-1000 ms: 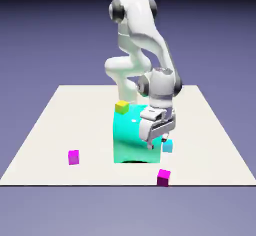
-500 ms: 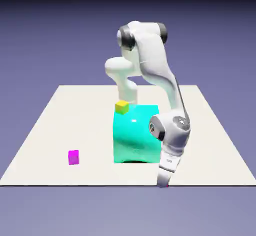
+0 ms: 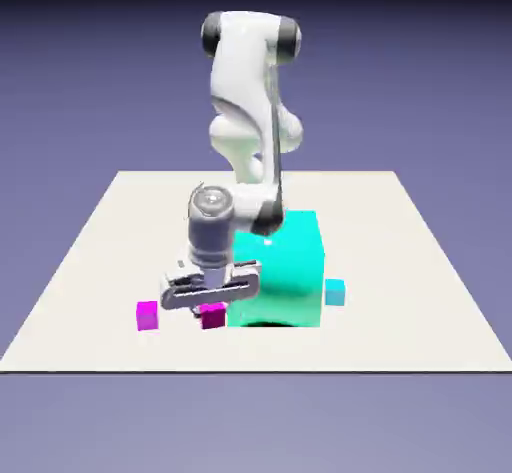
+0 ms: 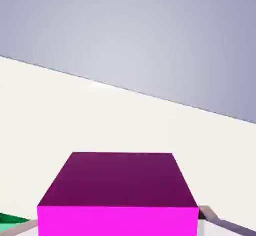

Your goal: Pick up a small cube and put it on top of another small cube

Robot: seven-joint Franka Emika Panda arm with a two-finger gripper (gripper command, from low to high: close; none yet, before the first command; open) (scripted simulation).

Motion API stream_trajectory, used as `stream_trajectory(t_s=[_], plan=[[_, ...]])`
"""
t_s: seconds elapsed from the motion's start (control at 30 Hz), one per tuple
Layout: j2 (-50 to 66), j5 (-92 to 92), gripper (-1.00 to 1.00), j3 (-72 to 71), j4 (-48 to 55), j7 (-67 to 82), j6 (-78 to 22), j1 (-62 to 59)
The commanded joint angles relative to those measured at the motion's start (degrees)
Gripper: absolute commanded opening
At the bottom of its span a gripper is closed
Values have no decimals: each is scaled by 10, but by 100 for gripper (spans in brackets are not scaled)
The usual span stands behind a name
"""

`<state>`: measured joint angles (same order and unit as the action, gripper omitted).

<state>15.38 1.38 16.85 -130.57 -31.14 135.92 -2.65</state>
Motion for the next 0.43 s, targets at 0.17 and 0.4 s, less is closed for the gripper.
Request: stream_trajectory(t_s=[0.17,0.4], plan=[[-17,72,-100,69,-40,-85,11,-57],[31,106,100,53,-47,-61,61,-67]])
